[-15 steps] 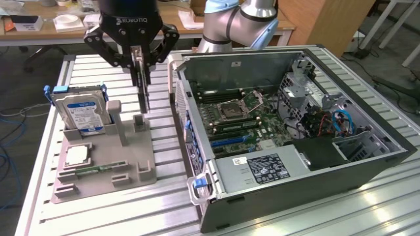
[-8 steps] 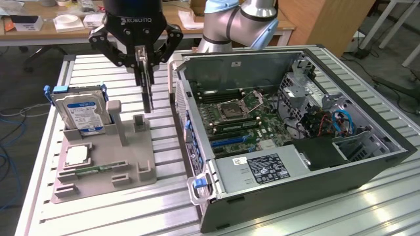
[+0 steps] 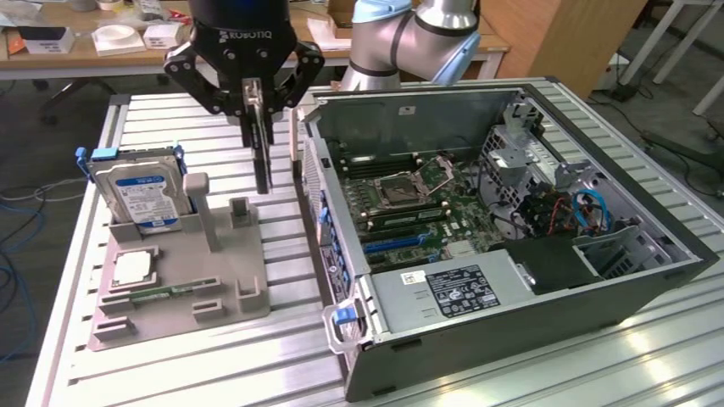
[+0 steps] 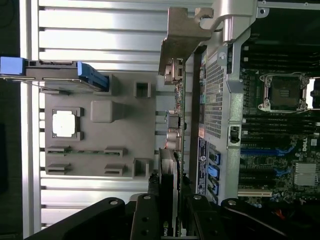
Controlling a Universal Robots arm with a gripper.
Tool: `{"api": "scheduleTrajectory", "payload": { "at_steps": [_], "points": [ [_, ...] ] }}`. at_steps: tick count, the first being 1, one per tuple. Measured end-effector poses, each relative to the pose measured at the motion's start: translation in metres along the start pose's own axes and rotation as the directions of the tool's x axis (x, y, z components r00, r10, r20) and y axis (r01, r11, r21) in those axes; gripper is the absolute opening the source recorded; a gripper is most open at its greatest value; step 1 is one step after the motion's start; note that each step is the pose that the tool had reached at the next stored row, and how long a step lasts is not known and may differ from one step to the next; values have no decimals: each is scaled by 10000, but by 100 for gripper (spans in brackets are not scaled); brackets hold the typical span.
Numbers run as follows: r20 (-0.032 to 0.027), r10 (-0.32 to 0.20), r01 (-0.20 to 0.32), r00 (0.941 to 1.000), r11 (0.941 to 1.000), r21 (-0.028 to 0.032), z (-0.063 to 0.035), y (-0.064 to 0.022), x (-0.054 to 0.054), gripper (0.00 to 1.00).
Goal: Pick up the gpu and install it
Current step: 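Pick up the gpu and move the gpu toward the slot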
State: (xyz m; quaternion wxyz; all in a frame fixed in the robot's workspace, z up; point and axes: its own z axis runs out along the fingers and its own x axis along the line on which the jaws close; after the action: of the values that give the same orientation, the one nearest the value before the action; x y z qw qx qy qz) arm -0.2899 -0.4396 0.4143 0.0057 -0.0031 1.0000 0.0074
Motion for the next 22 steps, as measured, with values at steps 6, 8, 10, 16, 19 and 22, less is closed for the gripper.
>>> {"api": "scheduleTrajectory", "payload": {
  "at_steps": [6,8,10,16,19,22],
  "points": [
    [0,0,0,10000,10000,0,1,-1,-67,27],
    [0,1,-1,10000,10000,1,1,0,-90,27],
    [0,0,0,10000,10000,0,2,-1,-111,27],
    [0,1,-1,10000,10000,0,3,-1,-164,27],
    [1,1,-1,10000,10000,0,3,-1,-199,27],
    [0,0,0,10000,10000,0,4,-2,-232,27]
  ]
}}
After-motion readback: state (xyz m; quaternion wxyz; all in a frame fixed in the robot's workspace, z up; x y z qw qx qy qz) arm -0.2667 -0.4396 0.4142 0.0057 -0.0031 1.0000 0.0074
